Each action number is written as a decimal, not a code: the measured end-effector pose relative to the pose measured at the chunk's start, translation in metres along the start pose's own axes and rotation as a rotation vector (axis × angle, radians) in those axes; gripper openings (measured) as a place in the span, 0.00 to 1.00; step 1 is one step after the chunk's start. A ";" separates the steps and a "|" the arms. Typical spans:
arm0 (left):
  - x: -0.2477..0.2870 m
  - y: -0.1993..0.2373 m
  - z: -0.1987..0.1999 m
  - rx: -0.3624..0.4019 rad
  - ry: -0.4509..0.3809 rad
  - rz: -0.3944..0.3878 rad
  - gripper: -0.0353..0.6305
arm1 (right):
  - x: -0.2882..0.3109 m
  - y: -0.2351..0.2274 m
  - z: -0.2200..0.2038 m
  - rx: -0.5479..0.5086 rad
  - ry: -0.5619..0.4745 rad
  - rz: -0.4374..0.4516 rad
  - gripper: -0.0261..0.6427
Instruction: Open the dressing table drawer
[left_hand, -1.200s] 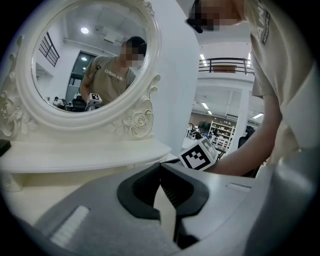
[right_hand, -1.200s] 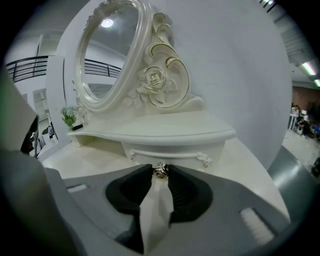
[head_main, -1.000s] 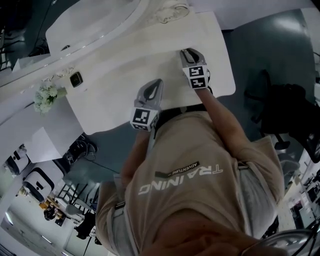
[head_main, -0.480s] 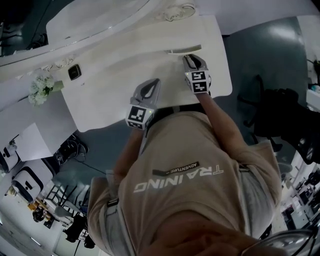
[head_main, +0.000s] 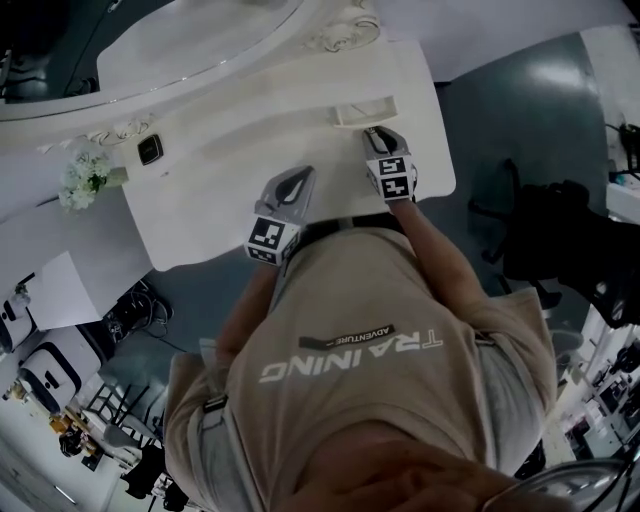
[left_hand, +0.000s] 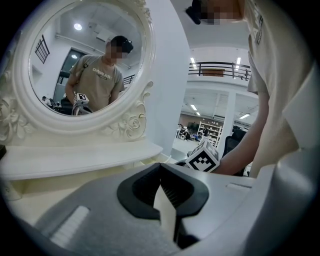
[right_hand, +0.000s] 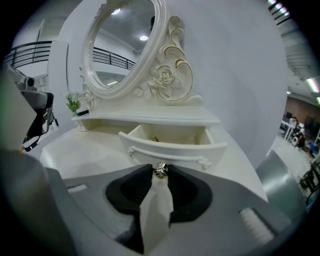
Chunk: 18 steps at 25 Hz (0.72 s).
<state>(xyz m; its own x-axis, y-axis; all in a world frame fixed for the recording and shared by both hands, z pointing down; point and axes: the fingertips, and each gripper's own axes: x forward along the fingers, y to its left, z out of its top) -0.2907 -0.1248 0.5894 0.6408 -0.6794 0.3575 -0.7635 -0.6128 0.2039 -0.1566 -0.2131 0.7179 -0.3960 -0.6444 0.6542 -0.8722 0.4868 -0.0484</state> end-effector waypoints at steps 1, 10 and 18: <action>0.001 0.000 0.003 0.003 -0.007 -0.002 0.06 | -0.002 0.000 0.000 -0.002 -0.003 0.000 0.20; 0.008 -0.014 0.010 -0.007 -0.035 -0.011 0.06 | -0.037 -0.003 -0.022 -0.025 0.038 0.034 0.21; 0.009 -0.033 0.016 0.026 -0.033 -0.027 0.06 | -0.078 0.007 -0.007 -0.121 0.006 0.147 0.07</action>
<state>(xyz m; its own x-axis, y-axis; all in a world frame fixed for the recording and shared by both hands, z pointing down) -0.2584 -0.1174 0.5719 0.6640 -0.6751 0.3214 -0.7436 -0.6414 0.1888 -0.1301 -0.1552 0.6721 -0.5146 -0.5574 0.6515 -0.7637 0.6434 -0.0529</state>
